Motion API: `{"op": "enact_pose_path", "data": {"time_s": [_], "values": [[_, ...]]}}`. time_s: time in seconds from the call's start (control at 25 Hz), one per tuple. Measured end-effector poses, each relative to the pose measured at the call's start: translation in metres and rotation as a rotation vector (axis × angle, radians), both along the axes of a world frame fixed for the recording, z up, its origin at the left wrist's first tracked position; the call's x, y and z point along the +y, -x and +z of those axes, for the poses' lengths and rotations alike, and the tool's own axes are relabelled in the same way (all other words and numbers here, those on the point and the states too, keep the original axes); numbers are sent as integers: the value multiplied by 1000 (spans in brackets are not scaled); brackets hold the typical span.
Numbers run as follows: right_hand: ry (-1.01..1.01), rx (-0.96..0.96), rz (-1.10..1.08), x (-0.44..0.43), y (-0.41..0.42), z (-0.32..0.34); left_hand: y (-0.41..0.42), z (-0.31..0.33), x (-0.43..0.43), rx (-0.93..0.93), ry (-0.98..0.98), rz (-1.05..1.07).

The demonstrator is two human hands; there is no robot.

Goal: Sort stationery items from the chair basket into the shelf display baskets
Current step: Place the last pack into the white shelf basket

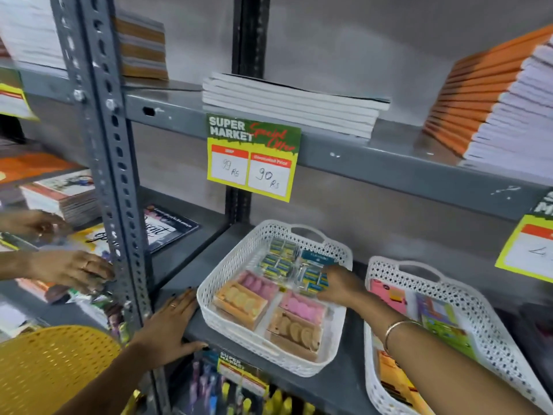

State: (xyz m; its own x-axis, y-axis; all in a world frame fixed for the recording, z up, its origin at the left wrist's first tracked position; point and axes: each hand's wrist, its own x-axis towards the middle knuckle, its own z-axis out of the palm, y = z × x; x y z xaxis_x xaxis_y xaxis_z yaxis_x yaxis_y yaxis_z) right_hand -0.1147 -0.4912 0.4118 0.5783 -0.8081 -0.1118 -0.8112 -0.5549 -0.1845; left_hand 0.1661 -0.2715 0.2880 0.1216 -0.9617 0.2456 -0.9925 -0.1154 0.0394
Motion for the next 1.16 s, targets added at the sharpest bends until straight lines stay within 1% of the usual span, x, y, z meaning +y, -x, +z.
{"op": "enact_pose_path", "data": {"time_s": [0.16,0.4,0.84,1.16], "values": [[31,72,-13,-11,-15,-16,-5,-6,-1,71,23,-26],[76,203,-16,-24,-26,-32,-7,-11,-3,86,37,-39],[70,221,-31,-29,-28,-36,-4,-11,-2,62,6,-9],[60,227,38,-27,-22,-28,-4,-13,-2,84,15,5]]}}
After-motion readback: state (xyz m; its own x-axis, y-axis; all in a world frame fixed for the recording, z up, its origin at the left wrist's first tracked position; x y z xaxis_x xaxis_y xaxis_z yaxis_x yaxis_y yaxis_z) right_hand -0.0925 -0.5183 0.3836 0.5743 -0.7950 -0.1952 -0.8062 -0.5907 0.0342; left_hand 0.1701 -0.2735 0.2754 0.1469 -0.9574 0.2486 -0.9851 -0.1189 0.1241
